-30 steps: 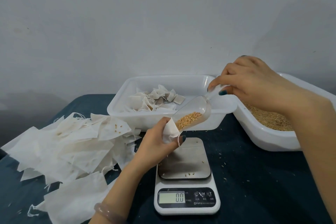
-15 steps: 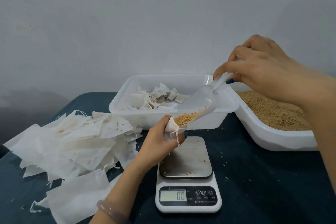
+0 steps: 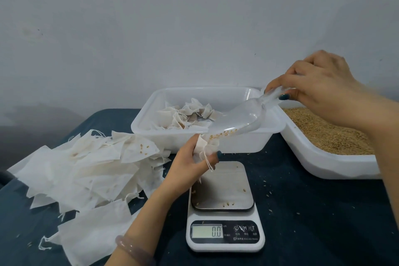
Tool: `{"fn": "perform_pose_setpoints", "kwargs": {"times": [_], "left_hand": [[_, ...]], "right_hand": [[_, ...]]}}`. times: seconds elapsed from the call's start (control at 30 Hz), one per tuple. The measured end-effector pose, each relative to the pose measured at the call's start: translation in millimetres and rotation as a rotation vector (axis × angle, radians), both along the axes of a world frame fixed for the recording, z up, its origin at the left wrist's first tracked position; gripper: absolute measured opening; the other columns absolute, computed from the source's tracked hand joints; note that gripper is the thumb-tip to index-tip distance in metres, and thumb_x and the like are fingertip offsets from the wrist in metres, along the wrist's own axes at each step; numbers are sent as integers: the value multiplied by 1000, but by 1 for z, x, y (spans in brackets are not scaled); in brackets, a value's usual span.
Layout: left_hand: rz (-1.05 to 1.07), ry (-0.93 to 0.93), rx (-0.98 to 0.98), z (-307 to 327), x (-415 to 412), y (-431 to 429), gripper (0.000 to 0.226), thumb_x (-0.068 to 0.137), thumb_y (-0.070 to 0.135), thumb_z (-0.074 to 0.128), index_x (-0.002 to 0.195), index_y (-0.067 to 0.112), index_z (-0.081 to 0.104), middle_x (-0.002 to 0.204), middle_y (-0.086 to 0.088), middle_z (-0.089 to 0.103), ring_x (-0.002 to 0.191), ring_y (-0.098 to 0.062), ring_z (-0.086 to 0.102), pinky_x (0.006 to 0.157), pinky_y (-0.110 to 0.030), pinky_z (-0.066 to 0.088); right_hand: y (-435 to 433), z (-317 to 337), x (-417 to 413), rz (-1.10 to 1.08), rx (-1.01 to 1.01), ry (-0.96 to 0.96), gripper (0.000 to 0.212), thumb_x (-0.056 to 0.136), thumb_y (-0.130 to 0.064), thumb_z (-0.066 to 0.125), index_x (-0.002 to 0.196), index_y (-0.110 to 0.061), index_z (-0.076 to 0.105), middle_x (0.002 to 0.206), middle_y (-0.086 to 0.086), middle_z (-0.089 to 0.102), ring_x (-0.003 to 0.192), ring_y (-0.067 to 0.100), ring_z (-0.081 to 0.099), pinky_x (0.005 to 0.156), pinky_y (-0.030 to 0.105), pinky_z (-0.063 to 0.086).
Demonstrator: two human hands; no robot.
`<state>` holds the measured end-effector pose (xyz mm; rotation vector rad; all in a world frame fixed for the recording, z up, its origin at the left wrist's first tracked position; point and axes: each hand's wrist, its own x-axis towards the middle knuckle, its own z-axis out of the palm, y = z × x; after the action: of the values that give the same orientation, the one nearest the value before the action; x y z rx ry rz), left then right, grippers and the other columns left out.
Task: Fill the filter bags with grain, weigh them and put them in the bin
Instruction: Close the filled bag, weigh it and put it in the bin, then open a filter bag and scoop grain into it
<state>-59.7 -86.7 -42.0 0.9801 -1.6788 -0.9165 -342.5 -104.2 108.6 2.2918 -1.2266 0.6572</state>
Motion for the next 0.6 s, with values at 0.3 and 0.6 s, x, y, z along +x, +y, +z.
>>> {"fn": "perform_pose_setpoints", "kwargs": {"times": [0.3, 0.6], "left_hand": [[-40, 292, 183, 8, 7, 0, 35, 101, 38, 50, 98, 4, 60, 84, 0, 66, 82, -13, 62, 82, -25, 51], [5, 402, 326, 10, 6, 1, 39, 95, 40, 49, 103, 6, 65, 99, -2, 71, 94, -17, 69, 80, -45, 60]], "right_hand": [[-10, -78, -32, -83, 532, -609, 32, 100, -12, 43, 110, -38, 60, 108, -13, 65, 94, 2, 61, 76, 28, 44], [-27, -98, -78, -757, 355, -549, 28, 99, -38, 52, 118, -22, 67, 80, 2, 59, 67, 24, 53, 58, 32, 39]]}}
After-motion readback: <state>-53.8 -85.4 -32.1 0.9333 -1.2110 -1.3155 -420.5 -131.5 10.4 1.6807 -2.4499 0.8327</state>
